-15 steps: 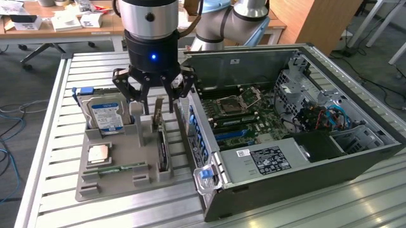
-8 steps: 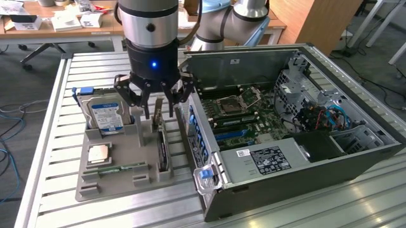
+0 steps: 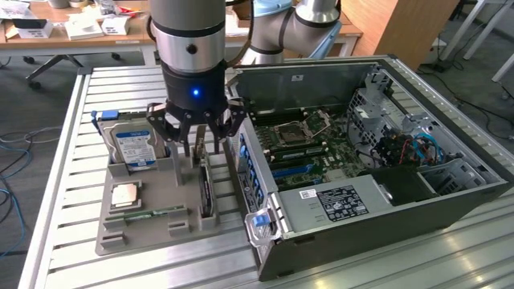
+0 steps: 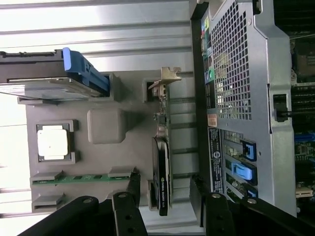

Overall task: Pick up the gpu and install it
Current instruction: 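Pick up the gpu and move the gpu toward the slot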

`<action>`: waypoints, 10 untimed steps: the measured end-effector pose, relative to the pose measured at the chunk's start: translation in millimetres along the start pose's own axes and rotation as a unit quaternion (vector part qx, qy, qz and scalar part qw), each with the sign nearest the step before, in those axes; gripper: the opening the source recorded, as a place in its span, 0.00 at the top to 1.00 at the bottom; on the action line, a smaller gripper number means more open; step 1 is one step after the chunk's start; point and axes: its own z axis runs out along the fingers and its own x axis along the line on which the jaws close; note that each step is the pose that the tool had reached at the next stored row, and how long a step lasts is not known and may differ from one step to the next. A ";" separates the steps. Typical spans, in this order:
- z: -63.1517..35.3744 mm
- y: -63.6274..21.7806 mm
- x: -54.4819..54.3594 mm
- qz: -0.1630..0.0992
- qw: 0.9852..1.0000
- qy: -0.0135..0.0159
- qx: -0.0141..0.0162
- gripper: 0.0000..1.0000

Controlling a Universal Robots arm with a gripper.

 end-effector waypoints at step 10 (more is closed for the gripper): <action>18.1 -0.8 0.4 0.000 1.000 0.000 0.000 0.47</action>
